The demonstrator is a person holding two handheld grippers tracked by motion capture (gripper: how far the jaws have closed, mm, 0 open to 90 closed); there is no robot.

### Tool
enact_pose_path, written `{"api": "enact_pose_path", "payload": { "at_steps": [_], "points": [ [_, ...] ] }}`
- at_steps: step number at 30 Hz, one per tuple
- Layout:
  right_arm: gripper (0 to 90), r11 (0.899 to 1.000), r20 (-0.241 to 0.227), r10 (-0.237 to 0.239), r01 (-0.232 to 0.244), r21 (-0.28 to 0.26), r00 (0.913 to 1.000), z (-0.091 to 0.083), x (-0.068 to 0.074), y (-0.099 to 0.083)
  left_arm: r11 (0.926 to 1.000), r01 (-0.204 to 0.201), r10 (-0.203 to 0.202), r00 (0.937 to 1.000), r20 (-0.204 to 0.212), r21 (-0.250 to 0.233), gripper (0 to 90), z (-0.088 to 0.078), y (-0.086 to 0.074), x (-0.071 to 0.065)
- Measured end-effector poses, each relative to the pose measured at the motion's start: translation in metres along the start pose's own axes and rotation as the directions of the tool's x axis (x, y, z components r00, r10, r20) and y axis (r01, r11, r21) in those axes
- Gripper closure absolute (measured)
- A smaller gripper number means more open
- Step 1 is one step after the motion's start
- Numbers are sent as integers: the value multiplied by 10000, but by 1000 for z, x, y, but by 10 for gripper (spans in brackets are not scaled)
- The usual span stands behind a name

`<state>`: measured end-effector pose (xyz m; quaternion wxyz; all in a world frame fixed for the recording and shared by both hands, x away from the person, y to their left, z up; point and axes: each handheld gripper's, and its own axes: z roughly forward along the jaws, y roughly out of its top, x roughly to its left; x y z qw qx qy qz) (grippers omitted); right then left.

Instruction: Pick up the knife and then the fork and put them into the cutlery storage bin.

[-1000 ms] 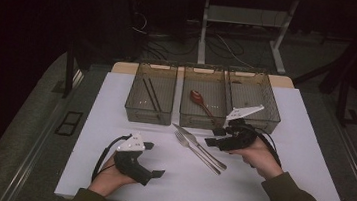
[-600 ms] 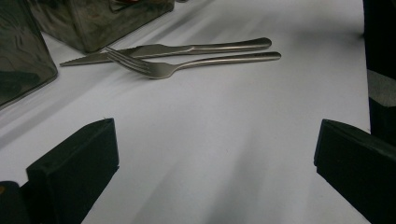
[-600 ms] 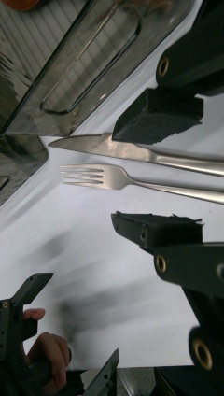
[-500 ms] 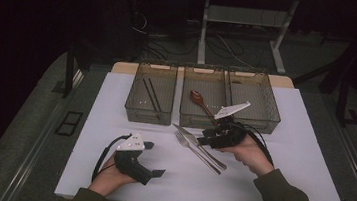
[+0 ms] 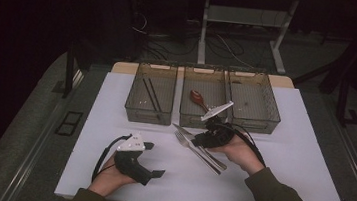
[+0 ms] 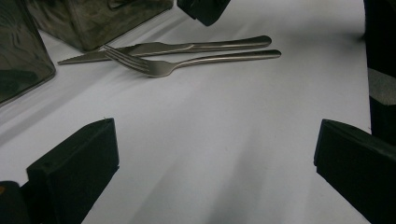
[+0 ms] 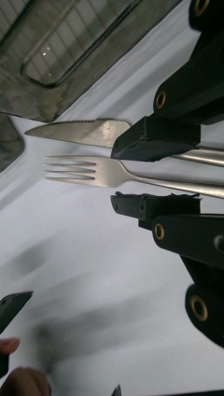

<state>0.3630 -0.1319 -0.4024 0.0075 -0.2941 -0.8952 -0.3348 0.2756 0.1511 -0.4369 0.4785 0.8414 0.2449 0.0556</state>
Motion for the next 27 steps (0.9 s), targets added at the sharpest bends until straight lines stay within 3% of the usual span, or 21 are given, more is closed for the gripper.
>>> {"api": "enact_pose_path", "payload": {
  "at_steps": [6, 16, 22, 27],
  "points": [
    [755, 9984, 105, -49, 43, 573, 9999, 10, 4, 2, 10000, -2, 2, 10000, -14, 1, 0, -1, 0, 0],
    [812, 9900, 339, -531, 482, 1329, 9980, 29, 11, -1, 10000, -4, 4, 10000, -9, 16, 0, 0, 0, 0],
    [817, 9889, 450, -616, 549, 1382, 9971, 30, 12, -1, 10000, 12, -12, 10000, -10, 8, 0, 0, -1, 0],
    [816, 9845, 701, -961, 844, 1540, 9929, 29, 10, -3, 10000, 11, -11, 10000, -6, 4, 0, 0, 0, 0]
  ]
}}
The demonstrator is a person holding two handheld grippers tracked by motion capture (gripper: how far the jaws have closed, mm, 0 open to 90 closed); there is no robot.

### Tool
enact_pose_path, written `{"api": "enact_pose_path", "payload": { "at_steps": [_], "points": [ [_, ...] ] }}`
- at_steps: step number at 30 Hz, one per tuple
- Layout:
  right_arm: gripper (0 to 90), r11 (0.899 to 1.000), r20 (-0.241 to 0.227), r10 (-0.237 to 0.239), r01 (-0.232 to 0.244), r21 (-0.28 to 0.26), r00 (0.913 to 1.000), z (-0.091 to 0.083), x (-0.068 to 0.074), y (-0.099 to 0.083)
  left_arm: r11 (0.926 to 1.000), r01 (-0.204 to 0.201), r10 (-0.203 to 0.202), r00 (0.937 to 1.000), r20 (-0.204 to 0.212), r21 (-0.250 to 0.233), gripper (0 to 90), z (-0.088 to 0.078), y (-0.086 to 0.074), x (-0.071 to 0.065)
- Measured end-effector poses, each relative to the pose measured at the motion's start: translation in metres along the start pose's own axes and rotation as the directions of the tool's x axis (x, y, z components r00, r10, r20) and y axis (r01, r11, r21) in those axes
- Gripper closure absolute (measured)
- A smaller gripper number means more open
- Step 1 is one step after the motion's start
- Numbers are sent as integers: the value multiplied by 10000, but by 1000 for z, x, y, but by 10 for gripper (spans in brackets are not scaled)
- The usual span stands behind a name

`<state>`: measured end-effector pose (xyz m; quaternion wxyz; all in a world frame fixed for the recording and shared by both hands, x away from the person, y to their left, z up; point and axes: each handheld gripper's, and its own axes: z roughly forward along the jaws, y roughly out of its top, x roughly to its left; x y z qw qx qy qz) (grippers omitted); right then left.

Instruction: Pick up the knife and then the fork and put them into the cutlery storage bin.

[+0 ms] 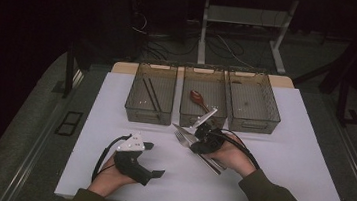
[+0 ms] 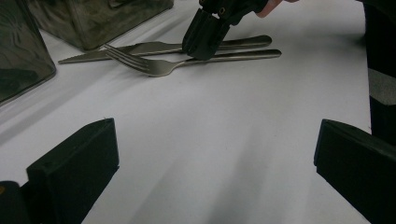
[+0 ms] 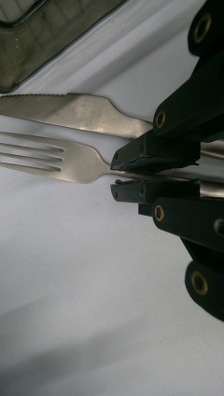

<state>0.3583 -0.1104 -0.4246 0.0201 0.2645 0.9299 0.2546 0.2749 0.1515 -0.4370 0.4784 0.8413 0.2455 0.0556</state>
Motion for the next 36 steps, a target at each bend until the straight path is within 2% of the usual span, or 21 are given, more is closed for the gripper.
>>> {"api": "enact_pose_path", "payload": {
  "at_steps": [3, 14, 22, 31, 34, 36],
  "points": [
    [810, 9999, 90, -46, 45, 91, 9999, 2, 1, -1, 10000, -1, 1, 10000, 15, 32, 0, 0, 0, 0],
    [807, 9970, 707, -714, 692, 336, 9949, 6, 10, -1, 10000, 18, -18, 10000, 15, 71, 0, 1, 0, -1],
    [841, 9980, 632, -554, 535, 322, 9965, 6, 12, -1, 10000, 29, -29, 10000, 32, 58, 0, 1, 0, 0],
    [809, 9937, 440, -936, 906, 666, 9946, 5, 9, 1, 10000, 40, -40, 10000, 24, 75, 0, 2, -1, 0],
    [832, 9911, 600, -1182, 1141, 688, 9912, 6, 11, 0, 9999, 58, -58, 10000, 25, 93, 0, 2, -1, 0],
    [842, 9923, 661, -1093, 1049, 665, 9918, 6, 12, 0, 9999, 58, -58, 10000, 22, 82, 0, 2, -1, 0]
  ]
}}
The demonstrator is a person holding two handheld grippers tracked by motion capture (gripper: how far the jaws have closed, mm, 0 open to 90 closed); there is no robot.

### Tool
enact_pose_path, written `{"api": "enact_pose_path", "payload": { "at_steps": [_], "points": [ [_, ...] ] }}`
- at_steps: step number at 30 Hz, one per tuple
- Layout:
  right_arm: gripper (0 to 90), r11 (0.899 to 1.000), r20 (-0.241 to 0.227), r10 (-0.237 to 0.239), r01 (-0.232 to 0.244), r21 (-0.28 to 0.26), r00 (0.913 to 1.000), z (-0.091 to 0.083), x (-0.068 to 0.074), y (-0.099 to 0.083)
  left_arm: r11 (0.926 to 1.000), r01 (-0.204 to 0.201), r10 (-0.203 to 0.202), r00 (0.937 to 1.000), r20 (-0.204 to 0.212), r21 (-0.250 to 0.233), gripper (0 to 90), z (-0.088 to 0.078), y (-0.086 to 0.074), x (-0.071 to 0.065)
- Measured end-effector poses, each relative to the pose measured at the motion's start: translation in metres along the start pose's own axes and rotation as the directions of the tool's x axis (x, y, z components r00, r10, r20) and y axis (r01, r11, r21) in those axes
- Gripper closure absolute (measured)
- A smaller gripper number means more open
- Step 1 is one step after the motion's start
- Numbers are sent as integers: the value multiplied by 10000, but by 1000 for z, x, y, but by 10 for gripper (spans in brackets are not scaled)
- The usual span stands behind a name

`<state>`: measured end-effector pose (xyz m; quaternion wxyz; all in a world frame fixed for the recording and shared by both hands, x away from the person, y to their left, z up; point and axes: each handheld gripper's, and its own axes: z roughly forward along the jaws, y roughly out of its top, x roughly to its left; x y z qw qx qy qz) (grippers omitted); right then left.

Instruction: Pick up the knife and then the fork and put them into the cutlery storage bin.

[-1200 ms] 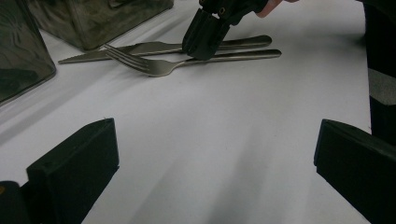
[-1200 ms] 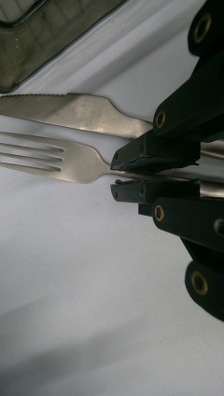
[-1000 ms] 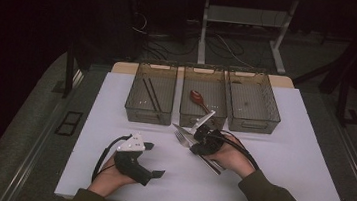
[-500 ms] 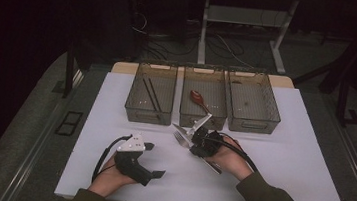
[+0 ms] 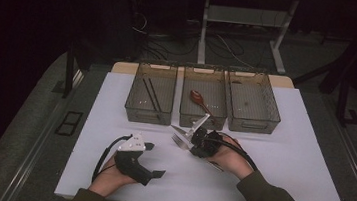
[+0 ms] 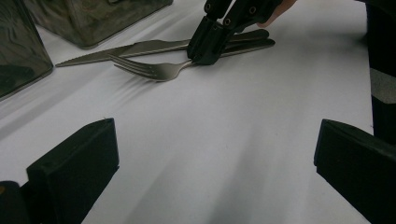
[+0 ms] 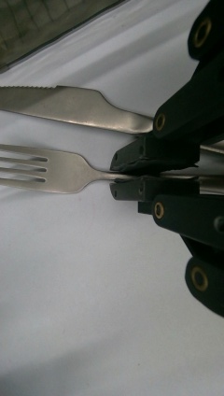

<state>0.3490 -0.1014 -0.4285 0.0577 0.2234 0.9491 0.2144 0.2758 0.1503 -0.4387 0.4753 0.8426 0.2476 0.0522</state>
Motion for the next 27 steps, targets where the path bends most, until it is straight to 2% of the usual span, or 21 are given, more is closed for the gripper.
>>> {"api": "enact_pose_path", "payload": {
  "at_steps": [4, 7, 9, 16, 27],
  "points": [
    [846, 9998, -112, 157, -158, -132, 9998, -1, -2, -2, 10000, 1, -1, 10000, 12, -41, 0, -1, 0, 0],
    [846, 9989, -453, 408, -418, -210, 9981, -2, -5, -3, 10000, 32, -32, 10000, 15, -68, 0, -1, 0, 1],
    [846, 9973, -740, 569, -602, -425, 9956, -5, -8, -4, 10000, 37, -37, 10000, 10, -81, 0, -2, 0, 1],
    [846, 9910, -1109, 787, -899, -993, 9907, -18, -12, -7, 10000, 6, -6, 10000, -14, -91, 0, -2, 0, 0],
    [846, 9704, -1740, 1226, -1547, -1854, 9771, -39, -21, -13, 9999, -19, 19, 10000, -3, -100, 0, -2, 0, 1]
  ]
}}
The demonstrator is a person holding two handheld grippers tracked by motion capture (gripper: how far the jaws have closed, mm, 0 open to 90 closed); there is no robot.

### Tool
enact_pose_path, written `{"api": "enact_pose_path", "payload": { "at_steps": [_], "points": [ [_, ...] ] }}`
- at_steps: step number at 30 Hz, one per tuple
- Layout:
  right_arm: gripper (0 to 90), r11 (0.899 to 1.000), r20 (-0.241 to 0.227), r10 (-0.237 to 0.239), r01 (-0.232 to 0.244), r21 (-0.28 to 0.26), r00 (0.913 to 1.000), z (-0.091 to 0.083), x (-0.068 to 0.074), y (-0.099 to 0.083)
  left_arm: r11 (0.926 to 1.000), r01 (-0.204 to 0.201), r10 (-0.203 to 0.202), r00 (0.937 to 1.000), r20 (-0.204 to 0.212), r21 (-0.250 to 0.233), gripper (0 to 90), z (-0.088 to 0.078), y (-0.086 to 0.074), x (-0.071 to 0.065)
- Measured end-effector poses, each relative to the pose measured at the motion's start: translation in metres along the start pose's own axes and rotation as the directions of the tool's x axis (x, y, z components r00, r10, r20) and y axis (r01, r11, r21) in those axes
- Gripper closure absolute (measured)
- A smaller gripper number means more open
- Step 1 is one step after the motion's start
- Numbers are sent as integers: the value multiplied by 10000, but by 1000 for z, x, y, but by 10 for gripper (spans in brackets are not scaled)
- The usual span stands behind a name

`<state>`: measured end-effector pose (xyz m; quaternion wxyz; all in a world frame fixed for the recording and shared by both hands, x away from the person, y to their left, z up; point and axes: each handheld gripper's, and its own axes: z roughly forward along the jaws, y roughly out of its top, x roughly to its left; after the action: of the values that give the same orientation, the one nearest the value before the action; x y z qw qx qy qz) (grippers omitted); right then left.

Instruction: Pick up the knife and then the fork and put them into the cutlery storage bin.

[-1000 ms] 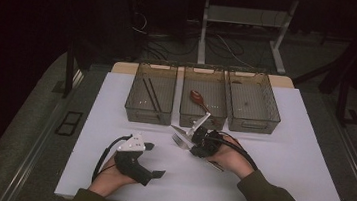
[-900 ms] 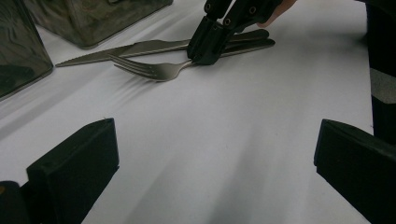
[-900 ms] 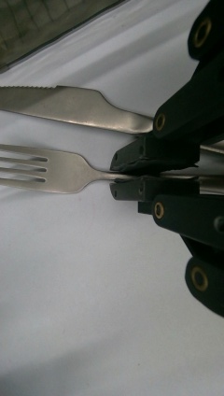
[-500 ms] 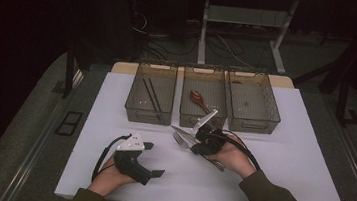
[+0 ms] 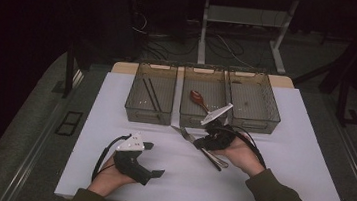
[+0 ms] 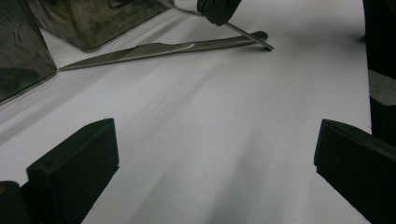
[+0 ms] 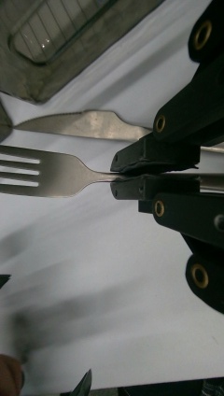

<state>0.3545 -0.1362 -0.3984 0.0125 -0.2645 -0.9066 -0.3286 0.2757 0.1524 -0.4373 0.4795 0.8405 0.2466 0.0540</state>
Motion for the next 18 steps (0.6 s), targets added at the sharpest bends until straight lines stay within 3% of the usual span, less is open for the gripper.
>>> {"api": "enact_pose_path", "payload": {
  "at_steps": [18],
  "points": [
    [849, 9926, -445, 519, -564, -1076, 9977, -27, -12, -4, 10000, -37, 37, 10000, 14, -33, 0, 0, 0, -1]
  ]
}}
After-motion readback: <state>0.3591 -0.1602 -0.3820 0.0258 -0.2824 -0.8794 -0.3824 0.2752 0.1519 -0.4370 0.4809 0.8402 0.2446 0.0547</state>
